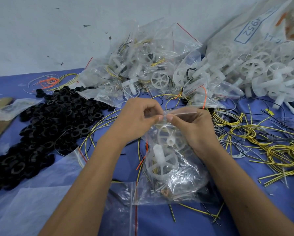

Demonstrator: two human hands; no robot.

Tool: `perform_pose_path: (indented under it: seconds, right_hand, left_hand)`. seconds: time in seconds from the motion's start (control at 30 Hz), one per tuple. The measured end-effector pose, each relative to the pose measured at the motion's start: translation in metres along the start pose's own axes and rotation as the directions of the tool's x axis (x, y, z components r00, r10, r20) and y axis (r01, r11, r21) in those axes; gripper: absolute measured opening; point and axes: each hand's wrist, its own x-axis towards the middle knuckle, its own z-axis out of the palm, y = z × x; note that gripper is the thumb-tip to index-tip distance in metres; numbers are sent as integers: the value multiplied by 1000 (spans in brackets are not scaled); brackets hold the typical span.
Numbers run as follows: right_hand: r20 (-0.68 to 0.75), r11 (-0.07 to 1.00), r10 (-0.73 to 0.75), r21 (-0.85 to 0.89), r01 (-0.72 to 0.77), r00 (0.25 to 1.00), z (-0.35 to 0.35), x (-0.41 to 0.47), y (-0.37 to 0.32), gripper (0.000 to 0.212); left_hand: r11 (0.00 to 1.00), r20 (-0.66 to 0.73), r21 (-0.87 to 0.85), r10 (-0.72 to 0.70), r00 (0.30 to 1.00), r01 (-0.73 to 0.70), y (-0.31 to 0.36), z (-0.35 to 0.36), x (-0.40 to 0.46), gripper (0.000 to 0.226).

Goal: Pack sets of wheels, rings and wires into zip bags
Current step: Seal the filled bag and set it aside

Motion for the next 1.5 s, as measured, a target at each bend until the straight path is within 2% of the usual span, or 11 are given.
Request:
perform_pose_path:
  seconds: [0.13, 0.4, 0.6, 0.77, 0.93, 1.13, 1.33, 1.5]
  right_hand:
    - [55, 1000, 11, -10, -11, 998, -1, -1, -1, 8]
    - [-54, 999, 42, 9, -42, 998, 4, 1, 0, 9]
    - [-25, 991, 131, 34, -130, 991, 0, -1, -1, 6]
    - [-71, 991, 130, 28, -128, 989, 2, -1, -1, 10]
    - [-109, 988, 148, 51, -143, 983, 3, -1, -3, 12]
    - [-157, 983, 169, 101, -154, 973, 2, -1, -6, 8]
    - [-159, 984, 174, 58, -166, 972, 2, -3, -9, 8]
    - [-158, 979, 193, 102, -178, 968, 0, -3, -11, 3]
  left_hand:
    - [998, -6, 47, 29, 1000, -29, 3, 4, 0, 4]
    - [999, -2, 6, -53, 999, 53, -6, -2, 1, 7]
    - [999, -18, -2, -51, 999, 50, -5, 0, 2, 9]
    - [991, 4, -45, -129, 992, 129, -9, -10, -1, 9]
    - [993, -22, -37, -108, 994, 108, -6, -10, -3, 9]
    - [976, -76, -137, -181, 980, 170, -11, -16, -4, 6]
    - [977, -73, -141, -171, 983, 159, -13, -19, -5, 15]
    - [937, -92, -266, -257, 962, 225, -19, -25, -8, 9]
